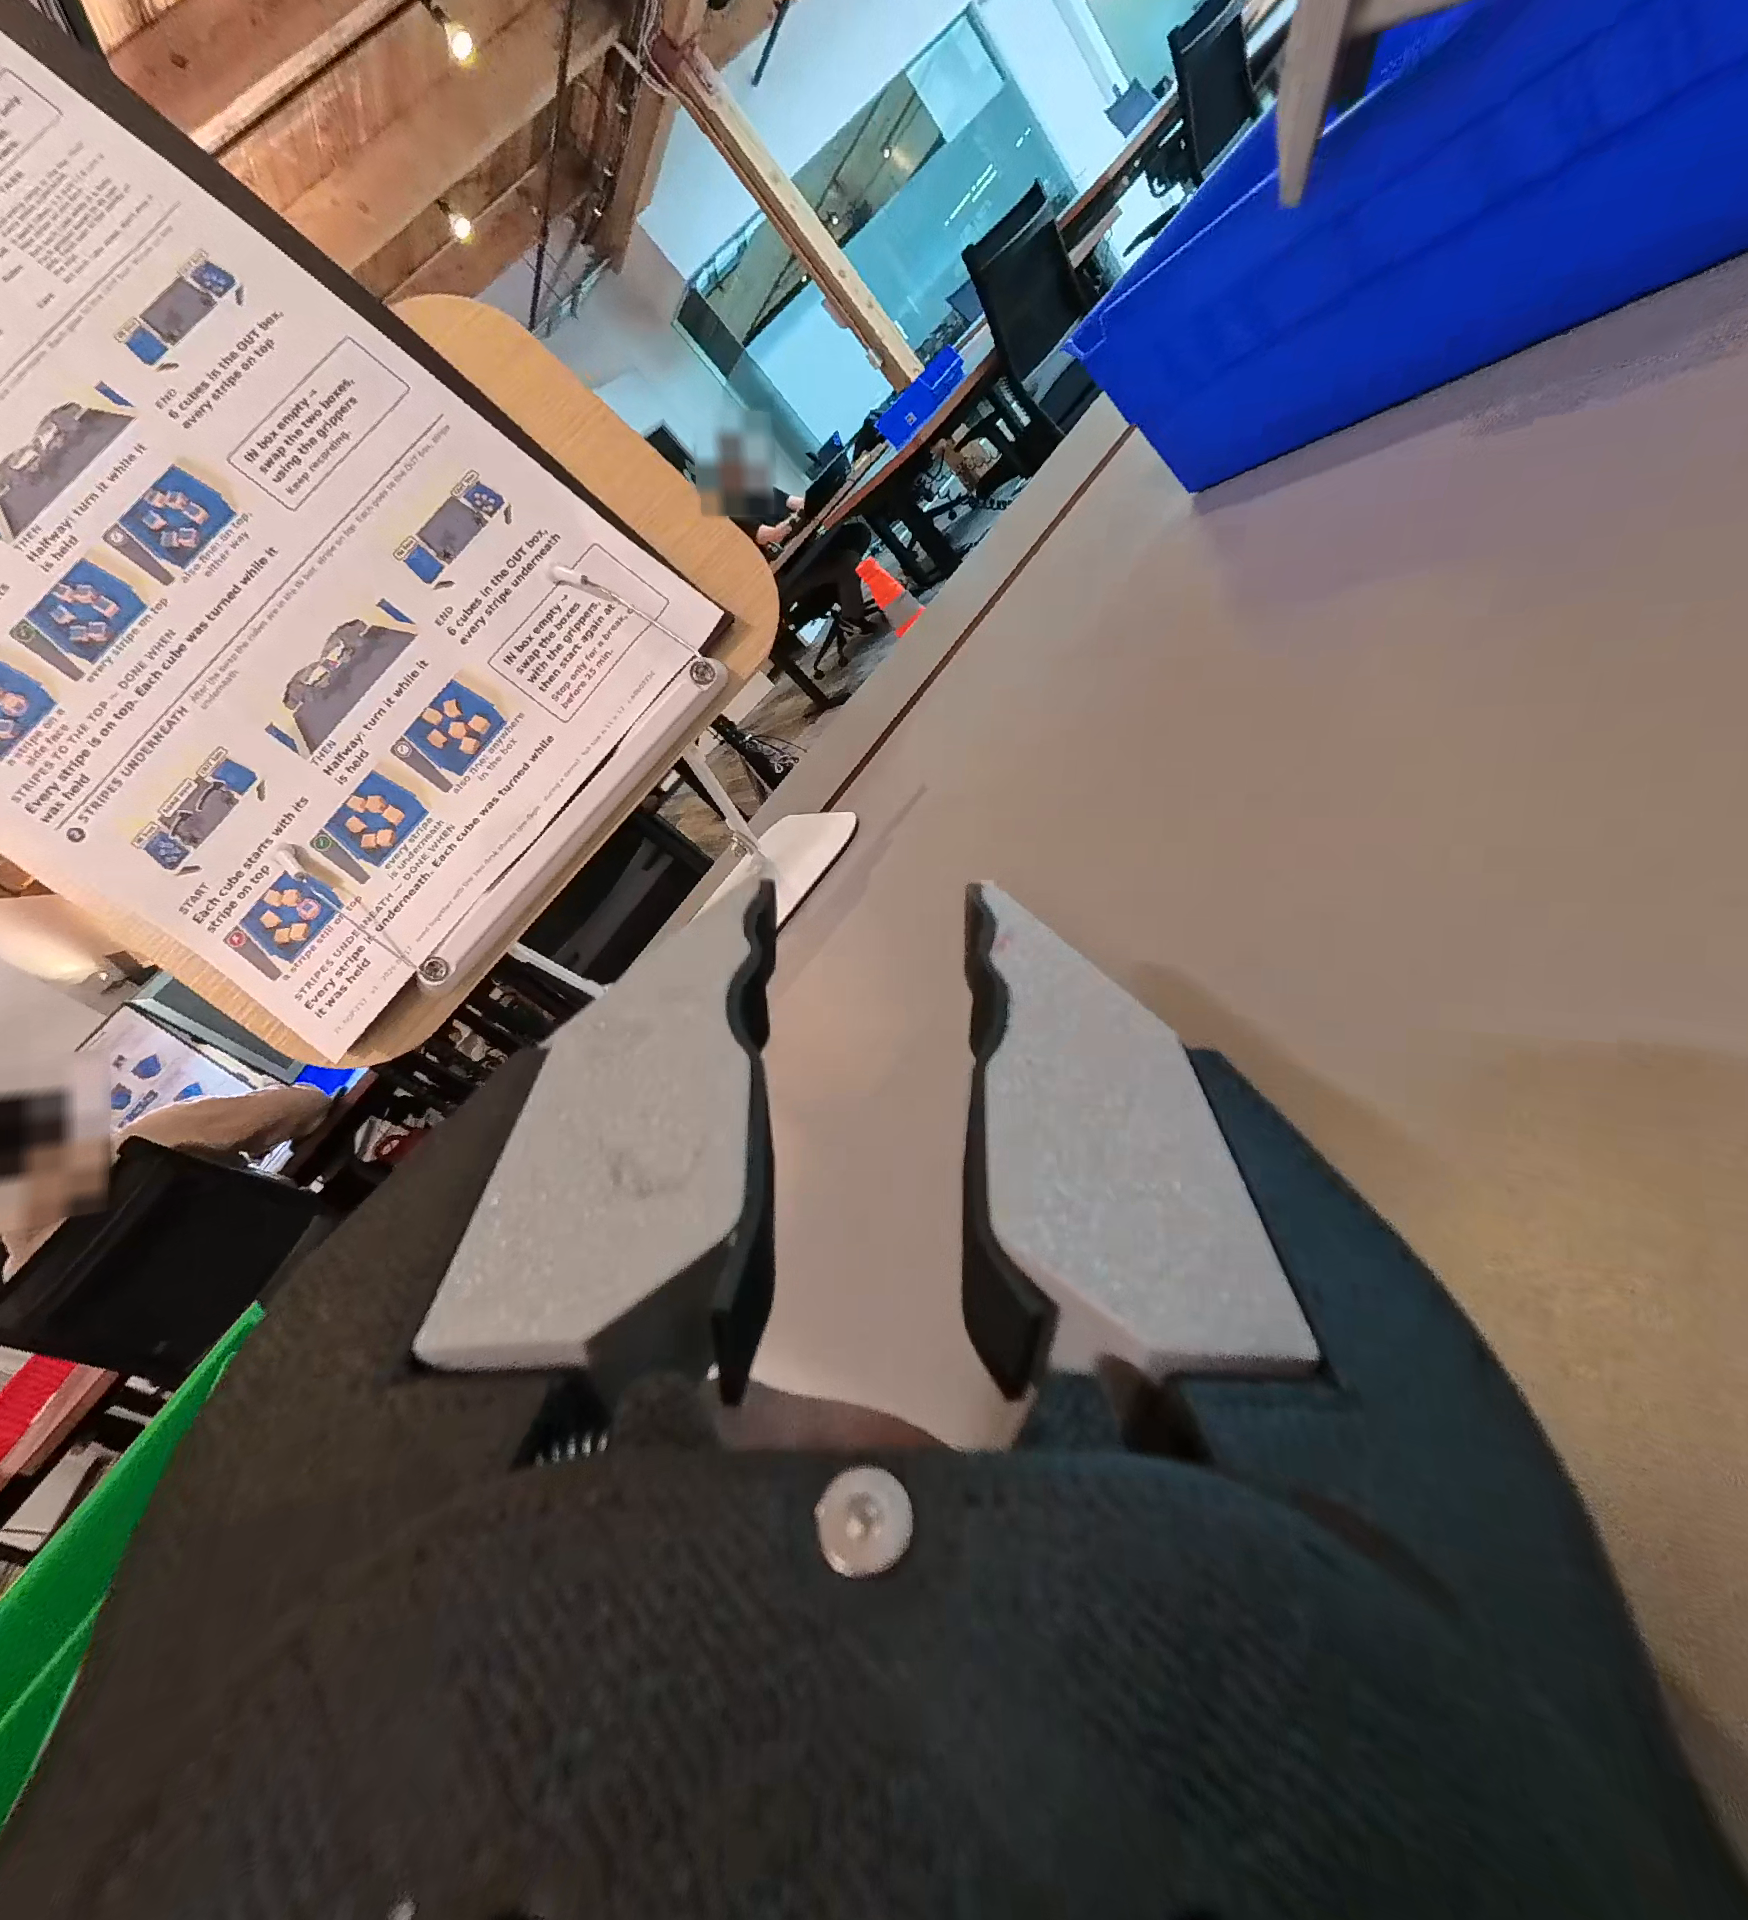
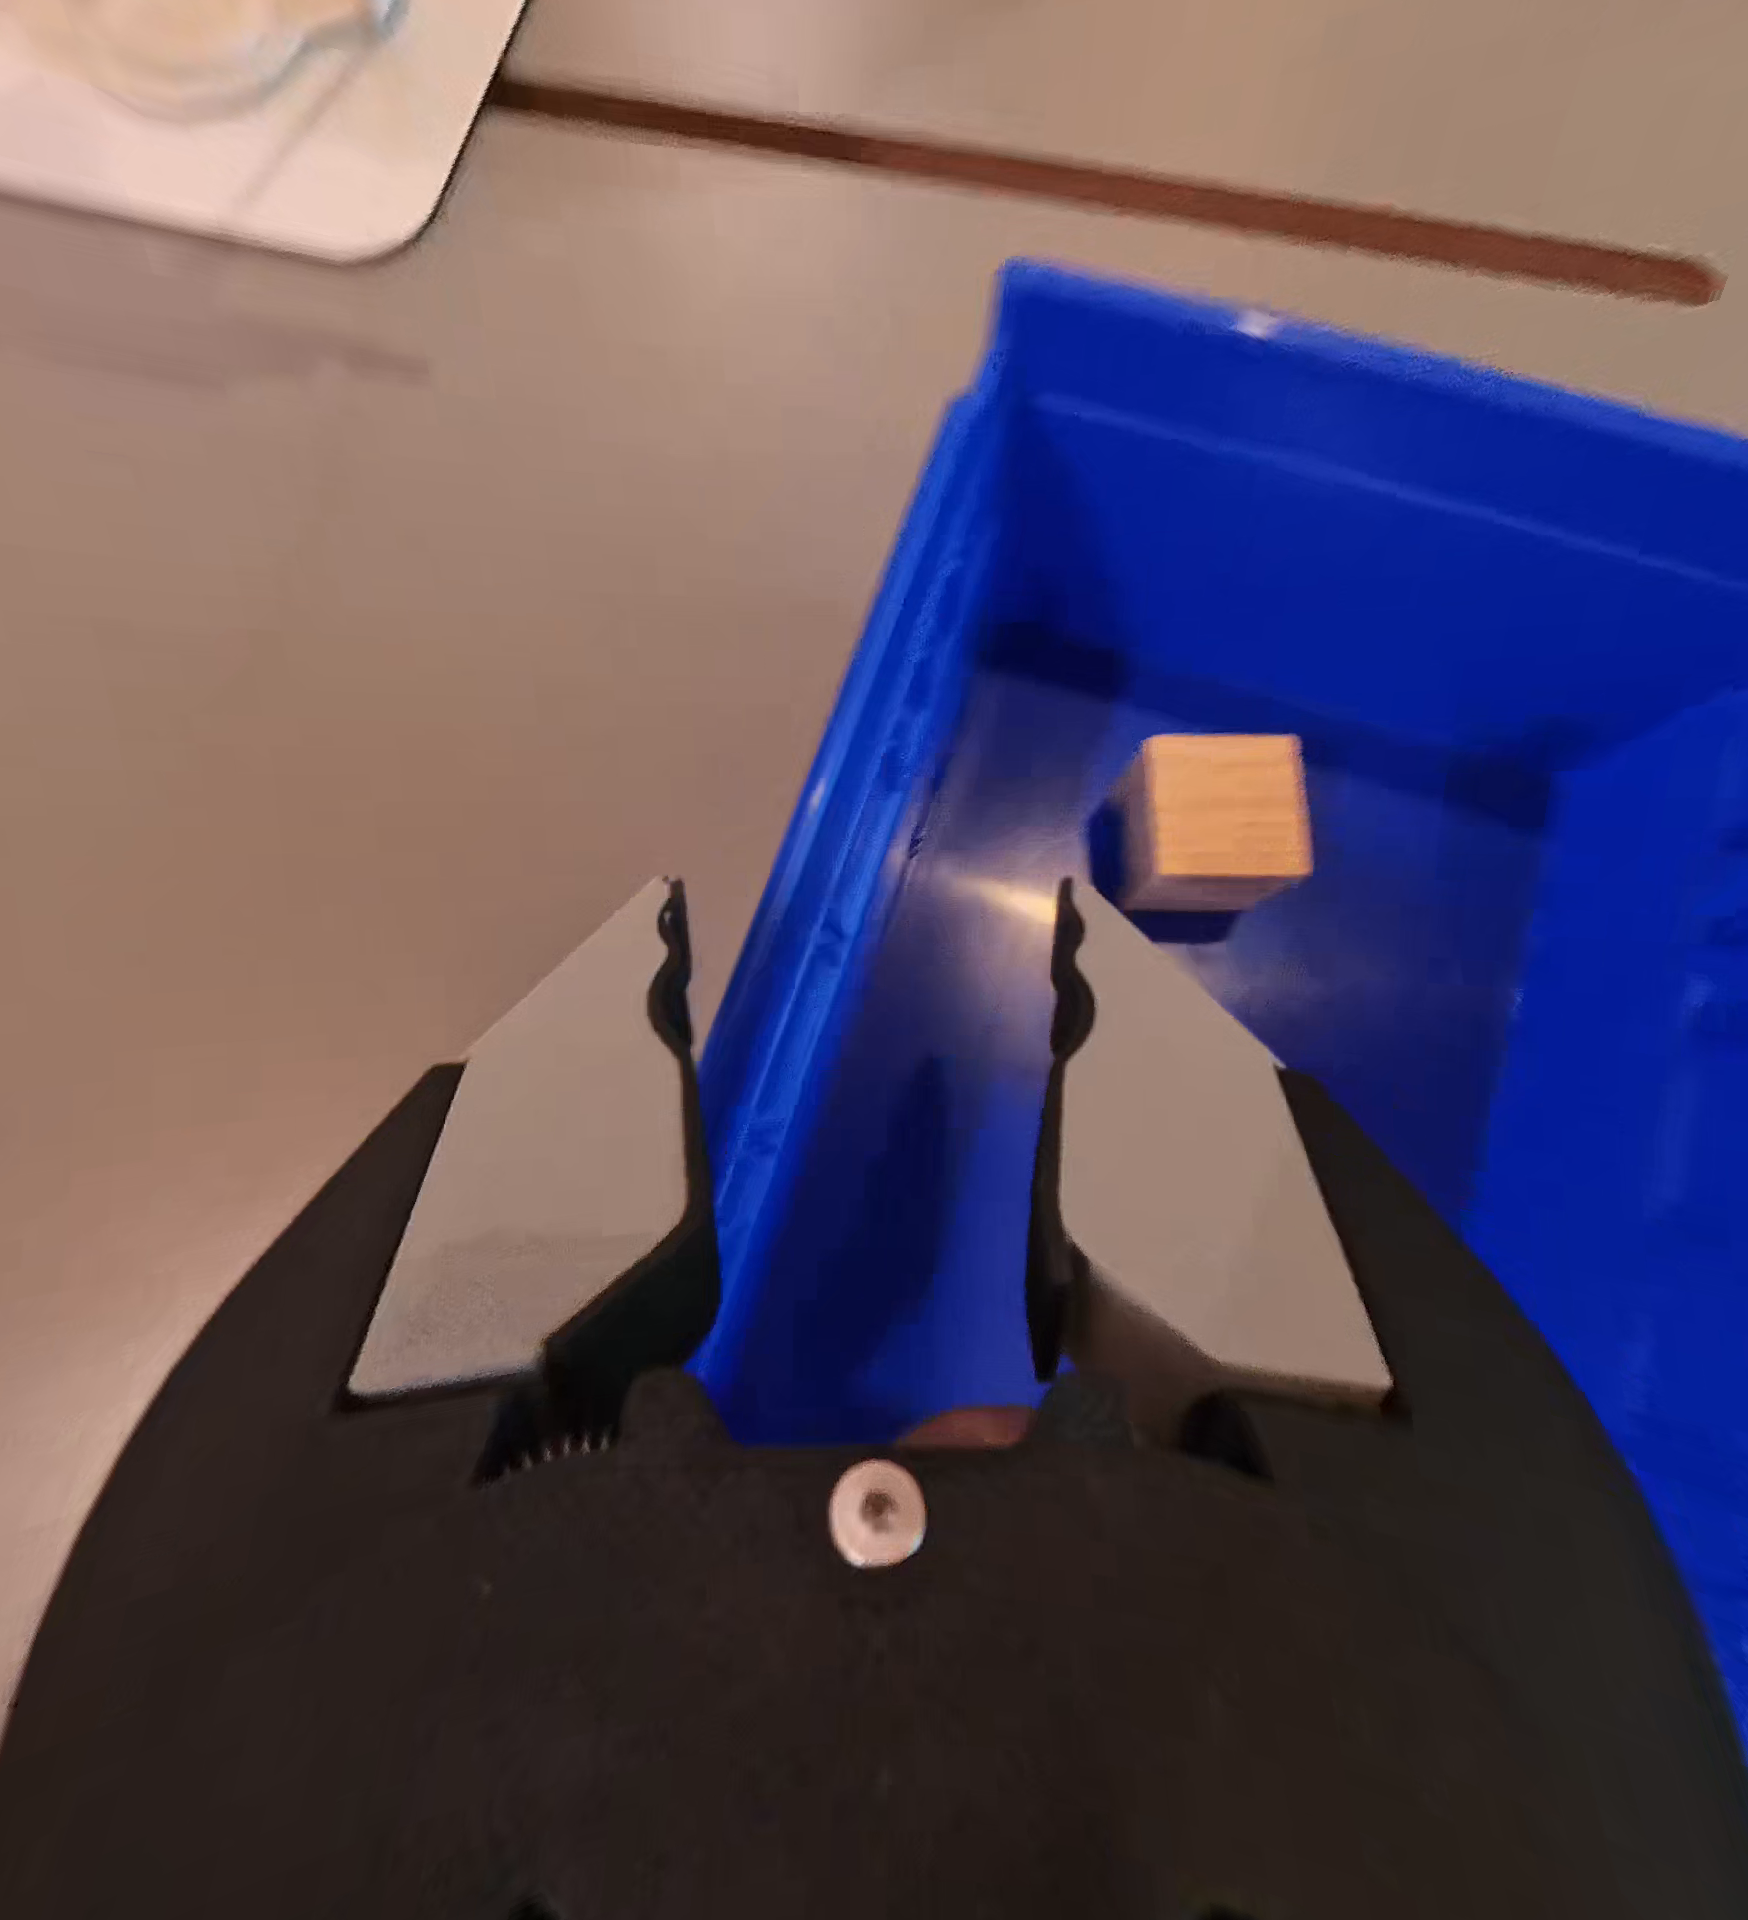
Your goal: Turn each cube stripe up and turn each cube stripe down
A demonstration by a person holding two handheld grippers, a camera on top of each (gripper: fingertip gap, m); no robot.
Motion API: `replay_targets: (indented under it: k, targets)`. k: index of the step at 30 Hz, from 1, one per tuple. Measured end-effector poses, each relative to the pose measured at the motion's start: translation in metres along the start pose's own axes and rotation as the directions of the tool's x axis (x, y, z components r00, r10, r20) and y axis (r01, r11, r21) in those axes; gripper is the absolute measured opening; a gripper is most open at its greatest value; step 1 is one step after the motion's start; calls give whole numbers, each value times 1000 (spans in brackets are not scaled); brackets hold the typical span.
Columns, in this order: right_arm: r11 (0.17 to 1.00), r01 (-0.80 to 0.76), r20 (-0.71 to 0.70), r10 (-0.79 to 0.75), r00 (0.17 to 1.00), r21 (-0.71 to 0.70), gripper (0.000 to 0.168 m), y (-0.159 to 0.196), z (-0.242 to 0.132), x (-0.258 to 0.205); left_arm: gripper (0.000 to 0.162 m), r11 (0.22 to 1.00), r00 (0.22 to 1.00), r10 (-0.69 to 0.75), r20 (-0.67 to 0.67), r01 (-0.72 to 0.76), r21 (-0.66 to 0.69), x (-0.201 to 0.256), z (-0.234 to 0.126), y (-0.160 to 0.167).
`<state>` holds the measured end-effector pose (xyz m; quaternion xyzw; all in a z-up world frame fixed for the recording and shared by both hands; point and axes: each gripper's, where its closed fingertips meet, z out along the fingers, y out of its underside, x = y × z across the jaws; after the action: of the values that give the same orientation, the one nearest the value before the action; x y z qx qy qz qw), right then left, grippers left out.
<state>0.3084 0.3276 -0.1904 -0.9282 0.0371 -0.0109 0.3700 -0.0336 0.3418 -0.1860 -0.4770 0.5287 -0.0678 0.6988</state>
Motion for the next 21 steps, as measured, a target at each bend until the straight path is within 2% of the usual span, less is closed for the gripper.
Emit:
replay_targets:
  k: [1,4,9,21]
  targets:
    - [1000,13,-6,-13,1000,-7,40,3,2,-5,35,1000,1000,3,1,-3,-5,0,0,1]
    - [999,34,34,-34,999,1,10,1,3,-21,35,1000,1000,-1,-1,1,-12,0,0,4]
    - [999,44,47,-42,998,-31,15,1,5,-32,35,1000,1000,-6,-3,6,-19,0,1,5]
    - [976,214,127,-210,970,-26,22,4,10,-86,35,1000,1000,-3,-9,3,-30,2,2,7]
